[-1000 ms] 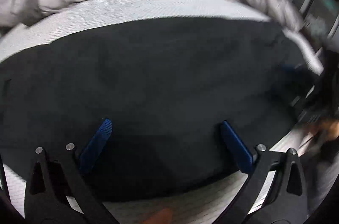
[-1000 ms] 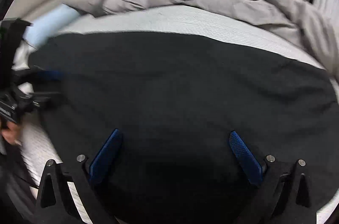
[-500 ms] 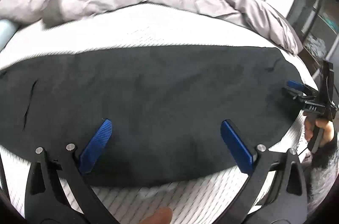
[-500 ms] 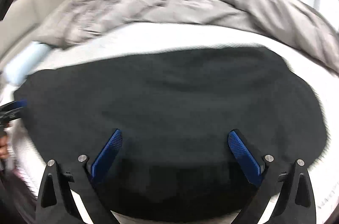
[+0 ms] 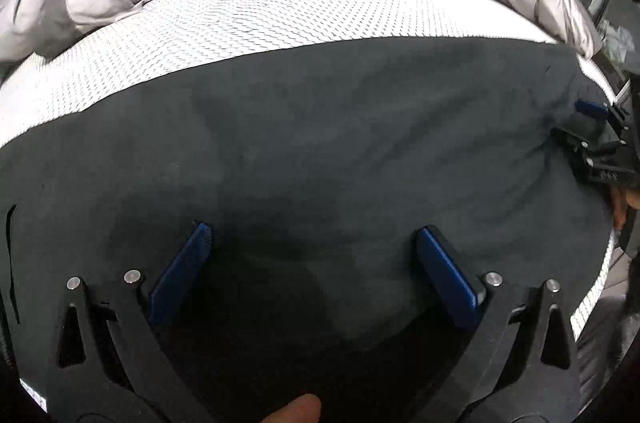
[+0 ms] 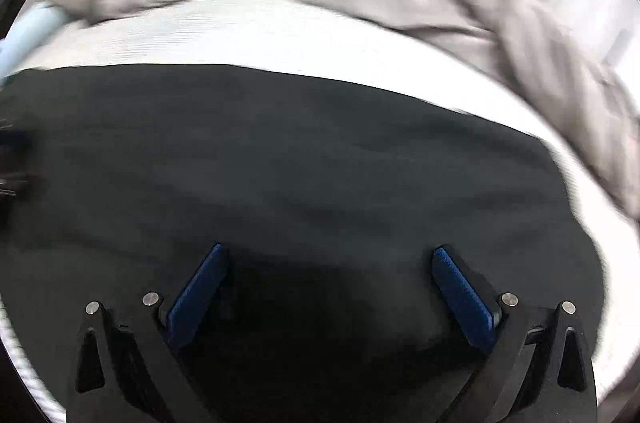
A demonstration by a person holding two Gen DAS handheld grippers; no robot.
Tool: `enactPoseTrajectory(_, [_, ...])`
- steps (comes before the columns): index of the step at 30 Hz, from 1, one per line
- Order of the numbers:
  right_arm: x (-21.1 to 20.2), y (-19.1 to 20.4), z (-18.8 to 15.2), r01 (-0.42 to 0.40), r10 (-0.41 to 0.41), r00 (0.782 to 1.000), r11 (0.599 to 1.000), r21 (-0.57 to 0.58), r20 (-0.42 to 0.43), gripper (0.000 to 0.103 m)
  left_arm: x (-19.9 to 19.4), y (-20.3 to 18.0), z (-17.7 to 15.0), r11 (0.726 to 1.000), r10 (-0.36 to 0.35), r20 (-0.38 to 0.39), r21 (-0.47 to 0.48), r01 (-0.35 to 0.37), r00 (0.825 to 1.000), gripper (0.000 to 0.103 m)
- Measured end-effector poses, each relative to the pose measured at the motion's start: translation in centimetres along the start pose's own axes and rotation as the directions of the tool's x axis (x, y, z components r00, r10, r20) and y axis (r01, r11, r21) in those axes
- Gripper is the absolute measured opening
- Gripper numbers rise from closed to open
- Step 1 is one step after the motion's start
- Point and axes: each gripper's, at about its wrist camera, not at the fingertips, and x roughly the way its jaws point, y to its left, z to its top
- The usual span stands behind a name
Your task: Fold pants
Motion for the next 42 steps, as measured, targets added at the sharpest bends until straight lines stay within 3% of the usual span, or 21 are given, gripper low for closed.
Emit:
enactPoseTrajectory(2, [0.2,-2.3,-0.6,0.045,-0.044,0.999,0.998,0.041,-0.008,0.103,-0.4,0.5,-0.4,1.000,0.018,0.008,-0.012,-0.018,1.000,0.102])
enactPoseTrajectory(4, [0.0,-3.1,-0.8,0.013,-0.013,1.000,0.997,0.076,-0.008,0.103,-1.1,0.8,-0.4,0.998,0.025,0.021,-0.064,-0.024,0.999,0.102])
enactPoseTrajectory(6, [-1.0,-2.8,-0.8,0.026,-0.027,1.000,0.997,0.075,0.008,0.103,-2.3,0.8,-0.4,0.992,-0.047,0.051,-0.114,0.052,0.998,0.102])
enactPoseTrajectory(8, [-2.3,-1.3,-0.4,-0.072,0.069,0.996,0.996,0.045,0.048,0.103,-3.0,0.1,0.7,0.988,-0.085,0.089,-0.118,0.095,0.992,0.102])
enactPoseTrajectory(10, [-2.9,0.9,0.5,-0.156,0.154,0.986,0.988,0.018,0.062,0.103,-1.9,-1.3,2.7,0.994,-0.053,0.086,-0.096,0.061,0.995,0.102])
enactPoseTrajectory(15, [-0.7,5.9,4.5,-0.311,0.311,0.950,0.950,-0.034,0.018,0.103,3.6,-2.5,5.3,0.997,-0.016,-0.064,-0.082,0.010,0.998,0.102])
enactPoseTrajectory(17, [2.2,6.6,5.6,-0.276,0.271,0.960,0.959,-0.068,-0.075,0.103,4.3,-2.3,5.9,1.000,0.020,-0.068,-0.019,-0.021,0.998,0.102])
enactPoseTrajectory(19, [3.4,5.9,5.2,-0.216,0.210,0.976,0.969,-0.121,-0.065,0.102,4.0,-1.3,5.8,1.000,0.004,-0.065,-0.021,-0.006,0.998,0.102])
enactPoseTrajectory(22, [3.9,1.7,4.8,-0.207,0.205,0.976,0.978,-0.027,-0.068,0.103,3.3,0.9,5.0,0.998,0.022,-0.058,-0.050,-0.025,0.998,0.102])
enactPoseTrajectory(25, [4.8,-3.7,3.9,0.019,-0.014,0.998,0.997,0.081,-0.062,0.103,2.6,2.8,4.3,0.997,-0.021,-0.048,-0.081,0.017,0.999,0.102])
enactPoseTrajectory(26, [5.1,-5.2,3.6,0.028,-0.020,0.998,0.991,0.132,-0.063,0.102,2.3,2.8,4.2,0.996,0.010,-0.051,-0.083,-0.014,0.999,0.102])
enactPoseTrajectory(27, [5.1,-6.3,3.4,-0.012,0.024,0.998,0.982,0.188,-0.061,0.102,1.7,2.8,4.1,0.996,0.033,-0.043,-0.085,-0.036,0.999,0.102])
enactPoseTrajectory(28, [4.7,-6.5,3.4,-0.034,0.045,0.998,0.978,0.207,-0.049,0.102,1.0,2.9,4.0,0.995,0.024,-0.016,-0.095,-0.026,1.000,0.102])
enactPoseTrajectory(30, [3.6,-5.5,3.7,-0.064,0.067,0.998,0.980,0.189,-0.010,0.102,-0.8,2.7,4.3,0.991,-0.030,0.066,-0.128,0.038,0.997,0.102])
enactPoseTrajectory(33, [2.4,-2.2,4.8,-0.158,0.153,0.987,0.979,0.126,0.053,0.102,-1.0,2.2,5.9,0.988,-0.006,0.129,-0.150,0.025,0.992,0.102])
enactPoseTrajectory(37, [4.1,3.2,7.5,-0.312,0.311,0.950,0.947,0.076,0.033,0.102,3.4,2.6,7.7,0.977,-0.018,0.034,-0.213,0.025,0.999,0.102])
enactPoseTrajectory(39, [5.0,5.6,7.8,-0.307,0.308,0.951,0.950,0.054,0.000,0.102,5.3,3.1,7.8,0.972,-0.010,-0.004,-0.233,0.009,1.000,0.102])
enactPoseTrajectory(42, [6.6,7.5,8.4,-0.245,0.243,0.969,0.969,-0.020,-0.053,0.102,6.2,3.5,7.9,0.975,0.013,0.014,-0.220,-0.009,1.000,0.102])
